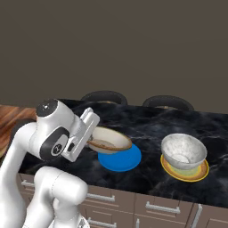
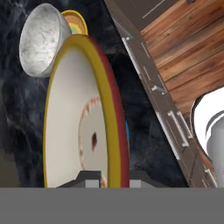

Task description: Move the bowls from the cabinet to the plates on the dining table.

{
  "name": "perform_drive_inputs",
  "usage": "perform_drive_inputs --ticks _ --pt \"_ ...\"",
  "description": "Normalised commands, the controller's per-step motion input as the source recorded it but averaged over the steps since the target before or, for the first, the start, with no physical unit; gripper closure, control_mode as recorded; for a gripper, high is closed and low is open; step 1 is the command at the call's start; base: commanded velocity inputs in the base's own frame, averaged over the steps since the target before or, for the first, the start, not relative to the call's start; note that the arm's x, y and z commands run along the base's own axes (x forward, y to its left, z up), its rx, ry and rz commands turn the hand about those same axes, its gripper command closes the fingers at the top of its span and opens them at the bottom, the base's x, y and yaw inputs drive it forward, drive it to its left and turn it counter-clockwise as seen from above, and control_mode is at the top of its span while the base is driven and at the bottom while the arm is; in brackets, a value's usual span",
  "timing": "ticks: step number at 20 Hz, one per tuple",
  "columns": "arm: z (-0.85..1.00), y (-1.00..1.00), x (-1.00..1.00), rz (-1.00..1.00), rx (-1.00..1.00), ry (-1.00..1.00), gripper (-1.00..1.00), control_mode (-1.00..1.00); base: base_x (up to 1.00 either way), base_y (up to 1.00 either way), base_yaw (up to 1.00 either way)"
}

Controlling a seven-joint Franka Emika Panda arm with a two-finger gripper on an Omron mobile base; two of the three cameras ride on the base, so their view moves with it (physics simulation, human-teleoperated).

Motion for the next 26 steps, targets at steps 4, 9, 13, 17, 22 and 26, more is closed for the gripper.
perform_drive_inputs --ticks 4,9,13,17,22,26 --pt "-0.26 0.0 0.03 0.05 -0.05 -0.23 1.0 -1.0 0.0 0.0 0.0" --pt "-0.34 0.0 -0.09 0.03 -0.06 -0.2 1.0 -1.0 0.0 0.0 0.0" --pt "-0.46 0.03 -0.26 0.0 -0.06 -0.1 1.0 -1.0 0.0 0.0 0.0" --pt "-0.47 0.12 -0.11 0.0 -0.04 -0.04 1.0 -1.0 0.0 0.0 0.0" --pt "-0.54 0.15 0.05 0.0 -0.05 -0.07 1.0 -1.0 0.0 0.0 0.0" --pt "-0.59 0.11 0.1 0.0 -0.05 -0.08 1.0 -1.0 0.0 0.0 0.0"
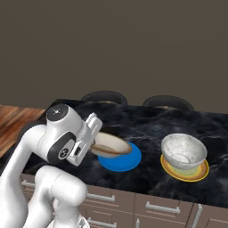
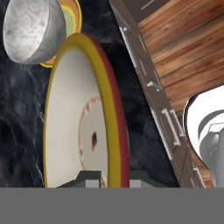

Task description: Move the bowls from the cabinet to the plates on the dining table.

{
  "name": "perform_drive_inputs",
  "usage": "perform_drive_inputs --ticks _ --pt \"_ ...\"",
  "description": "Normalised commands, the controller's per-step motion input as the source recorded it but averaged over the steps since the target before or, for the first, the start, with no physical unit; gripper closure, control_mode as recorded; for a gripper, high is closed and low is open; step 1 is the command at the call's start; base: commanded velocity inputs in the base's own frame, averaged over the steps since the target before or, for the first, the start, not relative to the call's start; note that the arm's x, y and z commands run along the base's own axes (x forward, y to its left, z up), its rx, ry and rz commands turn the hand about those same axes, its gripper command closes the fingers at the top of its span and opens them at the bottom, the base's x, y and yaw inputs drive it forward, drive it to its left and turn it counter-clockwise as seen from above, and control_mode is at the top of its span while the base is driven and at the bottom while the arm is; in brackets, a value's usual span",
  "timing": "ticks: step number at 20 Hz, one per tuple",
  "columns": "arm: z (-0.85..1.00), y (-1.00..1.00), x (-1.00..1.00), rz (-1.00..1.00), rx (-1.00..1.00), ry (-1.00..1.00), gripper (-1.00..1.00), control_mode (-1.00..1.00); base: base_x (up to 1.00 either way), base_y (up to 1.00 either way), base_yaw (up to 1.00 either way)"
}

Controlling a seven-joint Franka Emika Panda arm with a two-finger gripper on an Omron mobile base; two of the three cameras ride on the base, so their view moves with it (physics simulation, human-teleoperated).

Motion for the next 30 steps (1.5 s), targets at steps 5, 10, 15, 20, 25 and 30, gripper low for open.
perform_drive_inputs --ticks 5,10,15,20,25,30 --pt "-0.61 0.1 0.06 0.0 -0.05 -0.05 1.0 -1.0 0.0 0.0 0.0" --pt "-0.62 0.1 0.07 0.0 -0.05 -0.05 1.0 -1.0 0.0 0.0 0.0" --pt "-0.59 0.1 0.06 0.0 -0.05 -0.08 1.0 -1.0 0.0 0.0 0.0" --pt "-0.36 0.06 0.04 0.01 -0.06 -0.18 1.0 -1.0 0.0 0.0 0.0" --pt "-0.32 0.01 0.12 0.01 -0.06 -0.2 1.0 -1.0 0.0 0.0 0.0" --pt "-0.51 0.0 0.19 0.0 -0.03 -0.1 1.0 -1.0 0.0 0.0 0.0"
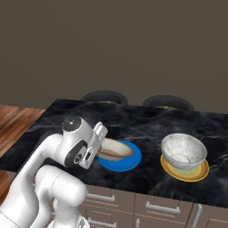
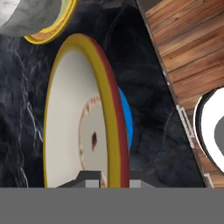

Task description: Move the bowls from the cabinet to the plates on the dining table.

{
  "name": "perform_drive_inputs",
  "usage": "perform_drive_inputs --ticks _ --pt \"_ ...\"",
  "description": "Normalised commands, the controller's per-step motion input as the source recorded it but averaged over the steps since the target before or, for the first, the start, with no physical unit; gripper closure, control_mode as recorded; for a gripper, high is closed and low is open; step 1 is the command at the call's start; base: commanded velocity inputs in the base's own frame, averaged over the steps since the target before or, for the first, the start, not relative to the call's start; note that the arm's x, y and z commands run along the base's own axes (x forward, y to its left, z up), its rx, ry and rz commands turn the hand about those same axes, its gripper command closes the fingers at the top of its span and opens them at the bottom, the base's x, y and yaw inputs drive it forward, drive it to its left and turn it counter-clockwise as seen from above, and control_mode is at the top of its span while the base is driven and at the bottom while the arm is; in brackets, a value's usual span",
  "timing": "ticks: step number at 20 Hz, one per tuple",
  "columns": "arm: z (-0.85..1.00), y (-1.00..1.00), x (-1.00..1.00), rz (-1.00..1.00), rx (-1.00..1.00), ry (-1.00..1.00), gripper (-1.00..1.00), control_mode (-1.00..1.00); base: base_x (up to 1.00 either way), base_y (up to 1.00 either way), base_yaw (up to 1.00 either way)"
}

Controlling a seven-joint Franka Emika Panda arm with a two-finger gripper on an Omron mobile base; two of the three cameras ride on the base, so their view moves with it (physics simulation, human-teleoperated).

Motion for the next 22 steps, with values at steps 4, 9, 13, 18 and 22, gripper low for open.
perform_drive_inputs --ticks 4,9,13,18,22 --pt "-0.49 0.0 0.2 0.0 -0.03 -0.09 1.0 -1.0 0.0 0.0 0.0" --pt "-0.4 0.0 0.13 0.0 -0.04 -0.16 1.0 -1.0 0.0 0.0 0.0" --pt "-0.44 0.0 0.06 0.0 -0.04 -0.14 1.0 -1.0 0.0 0.0 0.0" --pt "-0.55 0.02 0.0 0.0 -0.04 -0.04 1.0 -1.0 0.0 0.0 0.0" --pt "-0.56 0.05 0.0 0.0 -0.05 -0.02 1.0 -1.0 0.0 0.0 0.0"
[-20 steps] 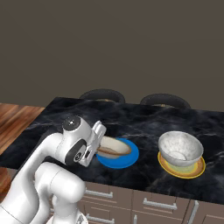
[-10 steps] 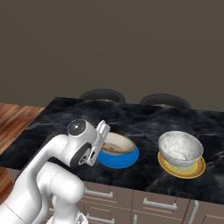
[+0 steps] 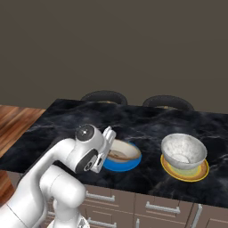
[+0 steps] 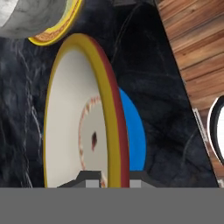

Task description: Move the bowls from the cabinet to the plates on the dining table.

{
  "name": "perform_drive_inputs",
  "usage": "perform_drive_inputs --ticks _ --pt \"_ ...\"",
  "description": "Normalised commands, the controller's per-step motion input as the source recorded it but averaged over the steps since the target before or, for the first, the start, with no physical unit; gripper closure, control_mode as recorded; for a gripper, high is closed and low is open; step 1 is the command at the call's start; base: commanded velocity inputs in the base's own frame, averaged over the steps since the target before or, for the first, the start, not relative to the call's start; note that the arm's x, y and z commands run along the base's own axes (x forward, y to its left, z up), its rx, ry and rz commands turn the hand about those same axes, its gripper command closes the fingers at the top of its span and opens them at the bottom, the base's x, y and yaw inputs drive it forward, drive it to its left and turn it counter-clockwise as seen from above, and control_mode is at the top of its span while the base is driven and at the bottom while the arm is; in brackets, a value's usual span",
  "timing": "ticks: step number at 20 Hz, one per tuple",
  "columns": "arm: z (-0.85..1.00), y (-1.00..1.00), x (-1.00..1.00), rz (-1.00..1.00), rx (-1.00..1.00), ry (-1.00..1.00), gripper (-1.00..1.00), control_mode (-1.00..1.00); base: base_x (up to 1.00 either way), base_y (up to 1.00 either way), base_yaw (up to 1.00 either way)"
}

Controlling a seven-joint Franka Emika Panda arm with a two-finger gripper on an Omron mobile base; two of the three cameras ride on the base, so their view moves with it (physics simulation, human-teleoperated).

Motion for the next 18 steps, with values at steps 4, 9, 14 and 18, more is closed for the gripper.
perform_drive_inputs --ticks 4,9,14,18 --pt "-0.59 0.07 0.02 0.0 -0.05 -0.05 1.0 -1.0 0.0 0.0 0.0" --pt "-0.59 0.13 0.11 0.0 -0.06 -0.07 1.0 -1.0 0.0 0.0 0.0" --pt "-0.62 0.22 0.26 0.01 -0.06 -0.07 1.0 -1.0 0.0 0.0 0.0" --pt "-0.59 0.26 0.23 0.01 -0.06 -0.08 1.0 -1.0 0.0 0.0 0.0"
